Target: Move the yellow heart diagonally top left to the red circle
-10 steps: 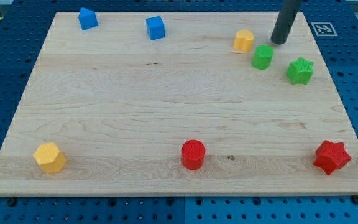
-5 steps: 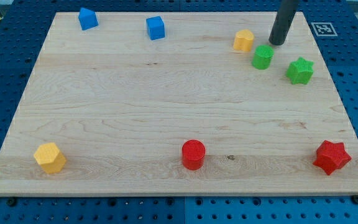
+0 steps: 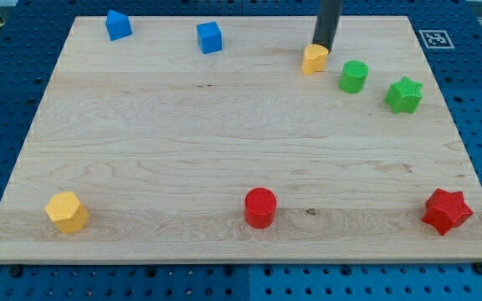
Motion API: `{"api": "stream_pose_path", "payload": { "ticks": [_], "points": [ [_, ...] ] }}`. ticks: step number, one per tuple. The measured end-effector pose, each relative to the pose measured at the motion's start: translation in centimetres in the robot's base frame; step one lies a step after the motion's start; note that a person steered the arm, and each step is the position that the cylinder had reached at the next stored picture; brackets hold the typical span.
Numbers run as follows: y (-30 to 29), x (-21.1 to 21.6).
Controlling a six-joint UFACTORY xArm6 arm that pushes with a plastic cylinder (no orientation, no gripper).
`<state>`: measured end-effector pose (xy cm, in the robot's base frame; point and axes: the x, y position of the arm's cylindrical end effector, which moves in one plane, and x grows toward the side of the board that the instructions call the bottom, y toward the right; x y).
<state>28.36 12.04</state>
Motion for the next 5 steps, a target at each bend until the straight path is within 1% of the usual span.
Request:
{"api": "stream_pose_path", "payload": {
  "ticks": [1, 2, 5],
  "points": [
    [-1.1, 1.5],
    [-1.1, 2.0],
    [0.1, 2.6]
  ]
}}
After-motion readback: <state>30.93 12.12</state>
